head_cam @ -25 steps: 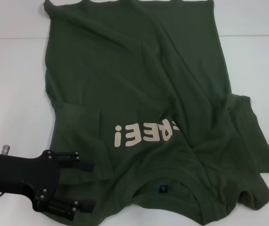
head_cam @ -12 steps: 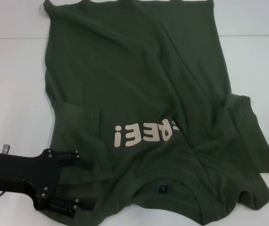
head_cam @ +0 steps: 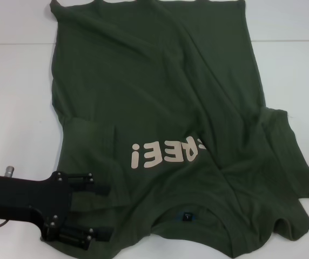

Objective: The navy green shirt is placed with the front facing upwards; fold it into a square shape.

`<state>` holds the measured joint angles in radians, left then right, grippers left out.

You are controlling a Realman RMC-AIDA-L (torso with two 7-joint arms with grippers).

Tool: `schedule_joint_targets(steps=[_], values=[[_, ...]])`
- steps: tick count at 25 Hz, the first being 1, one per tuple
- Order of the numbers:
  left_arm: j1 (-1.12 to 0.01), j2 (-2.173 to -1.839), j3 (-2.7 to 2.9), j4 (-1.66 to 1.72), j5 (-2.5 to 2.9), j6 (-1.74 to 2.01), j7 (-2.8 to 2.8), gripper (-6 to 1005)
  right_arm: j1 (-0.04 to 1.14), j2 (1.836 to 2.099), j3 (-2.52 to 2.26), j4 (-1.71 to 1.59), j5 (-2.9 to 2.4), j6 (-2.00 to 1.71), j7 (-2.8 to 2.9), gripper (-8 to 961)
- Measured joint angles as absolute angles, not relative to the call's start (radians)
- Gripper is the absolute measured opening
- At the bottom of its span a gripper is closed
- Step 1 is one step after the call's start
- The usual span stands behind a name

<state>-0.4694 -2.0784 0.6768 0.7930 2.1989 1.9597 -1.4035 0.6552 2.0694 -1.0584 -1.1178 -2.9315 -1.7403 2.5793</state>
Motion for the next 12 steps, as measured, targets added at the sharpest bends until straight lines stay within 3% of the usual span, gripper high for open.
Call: schedule_joint_targets(steps=[12], values=[[-0.468, -2.084, 0.675, 0.793, 2.203, 1.956, -1.407, 946, 0.661, 2.074, -1.058, -1.091, -2.929, -1.719, 2.57, 592]])
